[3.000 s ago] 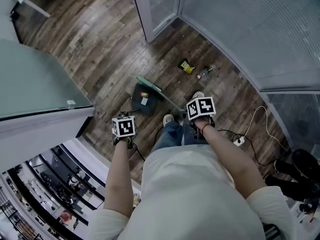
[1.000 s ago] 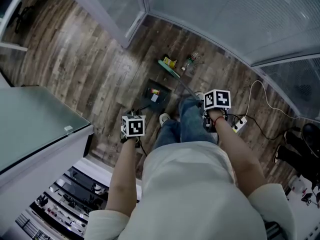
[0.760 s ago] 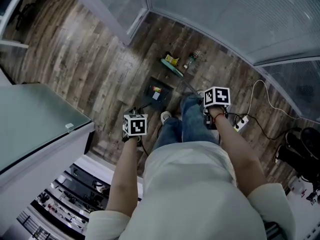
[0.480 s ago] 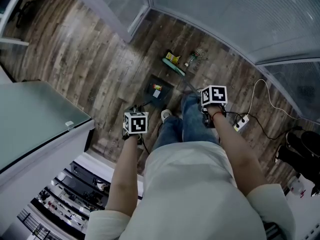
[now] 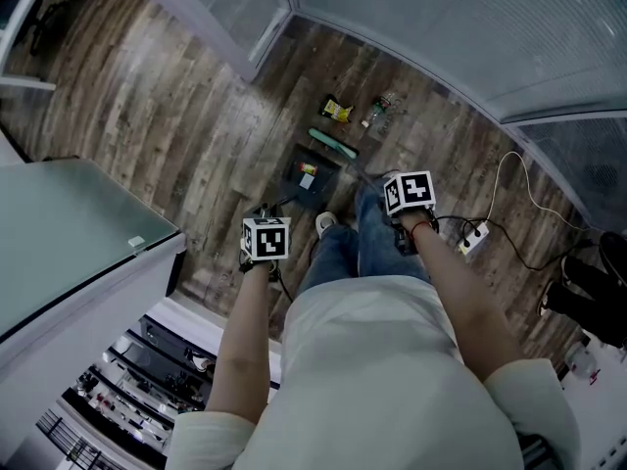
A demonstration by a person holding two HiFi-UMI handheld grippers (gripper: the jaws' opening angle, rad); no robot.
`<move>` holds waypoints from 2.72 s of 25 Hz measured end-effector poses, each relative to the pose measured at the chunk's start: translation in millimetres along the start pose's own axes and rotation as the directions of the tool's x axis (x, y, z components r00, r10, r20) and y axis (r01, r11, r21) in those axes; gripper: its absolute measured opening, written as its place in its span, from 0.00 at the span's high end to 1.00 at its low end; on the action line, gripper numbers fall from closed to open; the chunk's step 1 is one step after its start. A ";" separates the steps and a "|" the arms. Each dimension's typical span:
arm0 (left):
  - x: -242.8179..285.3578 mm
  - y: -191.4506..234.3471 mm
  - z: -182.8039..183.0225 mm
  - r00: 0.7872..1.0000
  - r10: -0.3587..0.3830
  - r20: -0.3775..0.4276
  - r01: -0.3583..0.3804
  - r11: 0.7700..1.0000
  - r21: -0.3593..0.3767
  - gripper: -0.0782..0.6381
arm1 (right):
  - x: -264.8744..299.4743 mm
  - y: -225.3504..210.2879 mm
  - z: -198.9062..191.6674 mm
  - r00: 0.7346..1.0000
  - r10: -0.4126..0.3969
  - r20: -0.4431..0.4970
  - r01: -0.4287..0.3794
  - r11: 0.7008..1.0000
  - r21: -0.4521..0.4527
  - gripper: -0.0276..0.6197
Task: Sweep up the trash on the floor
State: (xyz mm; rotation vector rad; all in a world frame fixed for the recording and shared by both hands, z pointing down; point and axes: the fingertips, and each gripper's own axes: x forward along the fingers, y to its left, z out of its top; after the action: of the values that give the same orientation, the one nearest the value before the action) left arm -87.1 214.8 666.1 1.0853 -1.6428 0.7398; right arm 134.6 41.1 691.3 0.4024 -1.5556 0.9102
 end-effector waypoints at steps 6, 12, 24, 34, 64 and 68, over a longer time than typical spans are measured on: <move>0.5 -0.7 0.1 1.000 0.000 -0.002 0.000 1.000 0.000 0.76 | -2.3 1.7 -3.9 1.000 -0.001 -0.027 0.000 1.000 -0.027 0.79; 0.9 -2.1 -1.0 1.000 0.002 0.000 -0.002 1.000 0.003 0.76 | -2.0 8.0 -21.6 0.998 0.021 -0.061 -0.023 0.999 -0.041 0.79; 0.1 -5.4 -5.7 1.000 0.004 0.004 -0.004 1.000 0.007 0.76 | -8.2 12.6 -52.6 0.995 0.055 -0.089 -0.059 0.997 -0.040 0.79; -1.3 -4.6 -5.6 1.000 0.002 0.002 -0.002 1.000 0.008 0.76 | -16.7 26.3 -72.6 0.988 0.115 -0.099 -0.116 0.993 -0.008 0.79; -3.5 4.6 -6.3 1.000 0.006 0.007 -0.006 1.000 0.015 0.76 | -57.9 12.9 -34.8 0.985 0.150 0.084 -0.160 0.979 0.125 0.79; -3.0 1.2 8.5 1.000 0.000 0.012 0.000 1.000 0.016 0.76 | -63.9 3.8 -20.7 0.982 0.156 0.107 -0.171 0.974 0.149 0.79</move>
State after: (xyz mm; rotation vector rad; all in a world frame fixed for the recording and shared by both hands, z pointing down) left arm -91.2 208.9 660.6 1.1033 -1.6496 0.7489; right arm 159.4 43.4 628.8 0.4398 -1.6265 1.1615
